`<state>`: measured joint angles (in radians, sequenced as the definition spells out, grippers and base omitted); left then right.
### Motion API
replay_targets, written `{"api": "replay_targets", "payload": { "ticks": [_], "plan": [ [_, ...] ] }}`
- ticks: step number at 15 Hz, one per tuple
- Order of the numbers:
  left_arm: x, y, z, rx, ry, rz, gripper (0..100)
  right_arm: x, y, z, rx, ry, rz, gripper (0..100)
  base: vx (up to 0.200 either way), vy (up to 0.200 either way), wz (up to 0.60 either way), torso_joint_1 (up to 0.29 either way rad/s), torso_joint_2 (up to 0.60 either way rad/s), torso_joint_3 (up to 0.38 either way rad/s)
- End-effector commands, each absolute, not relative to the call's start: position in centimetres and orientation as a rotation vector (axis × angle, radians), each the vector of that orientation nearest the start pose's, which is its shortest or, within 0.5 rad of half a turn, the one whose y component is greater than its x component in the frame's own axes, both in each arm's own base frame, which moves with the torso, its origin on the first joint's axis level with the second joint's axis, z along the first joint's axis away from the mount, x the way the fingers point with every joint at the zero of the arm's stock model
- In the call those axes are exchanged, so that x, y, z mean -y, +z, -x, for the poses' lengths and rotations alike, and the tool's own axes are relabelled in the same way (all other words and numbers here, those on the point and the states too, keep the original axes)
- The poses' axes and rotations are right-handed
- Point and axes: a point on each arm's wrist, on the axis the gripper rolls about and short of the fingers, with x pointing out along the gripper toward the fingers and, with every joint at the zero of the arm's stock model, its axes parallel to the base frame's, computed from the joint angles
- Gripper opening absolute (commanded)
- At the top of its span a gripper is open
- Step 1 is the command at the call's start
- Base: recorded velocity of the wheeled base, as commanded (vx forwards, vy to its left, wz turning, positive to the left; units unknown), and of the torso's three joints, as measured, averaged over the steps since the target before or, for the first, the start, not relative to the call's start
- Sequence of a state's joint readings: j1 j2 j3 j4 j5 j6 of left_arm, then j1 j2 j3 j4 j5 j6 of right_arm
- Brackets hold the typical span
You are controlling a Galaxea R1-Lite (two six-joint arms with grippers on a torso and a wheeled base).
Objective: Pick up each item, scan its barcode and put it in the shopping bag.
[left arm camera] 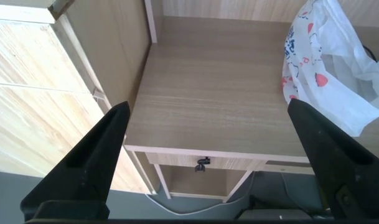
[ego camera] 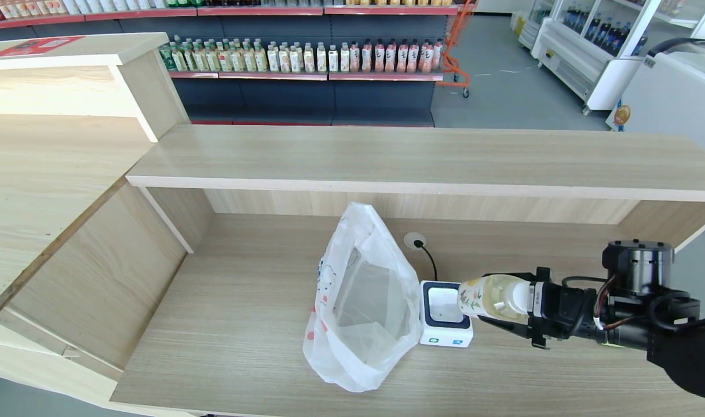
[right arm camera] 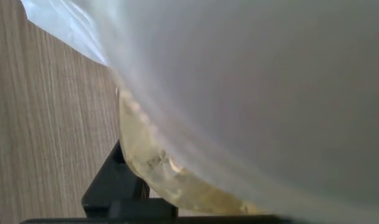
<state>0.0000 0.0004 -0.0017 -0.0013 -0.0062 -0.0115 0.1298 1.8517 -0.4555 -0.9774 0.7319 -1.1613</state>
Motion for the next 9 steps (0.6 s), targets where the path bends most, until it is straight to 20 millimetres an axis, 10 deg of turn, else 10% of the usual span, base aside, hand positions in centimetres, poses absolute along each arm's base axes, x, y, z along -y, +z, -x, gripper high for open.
{"api": "replay_targets", "payload": {
  "ticks": [1,9],
  "plan": [
    [0.0,7.6,2.3,0.003,-0.006,0.012,100,-5.6,8.0,-28.7,0.136,1.007,0.960,0,0.000,0.000,0.00,0.000,0.00,0.000],
    [0.0,7.6,2.3,0.003,-0.006,0.012,100,-5.3,7.6,-31.2,0.270,1.069,0.994,0,0.000,0.000,0.00,0.000,0.00,0.000]
  ]
}}
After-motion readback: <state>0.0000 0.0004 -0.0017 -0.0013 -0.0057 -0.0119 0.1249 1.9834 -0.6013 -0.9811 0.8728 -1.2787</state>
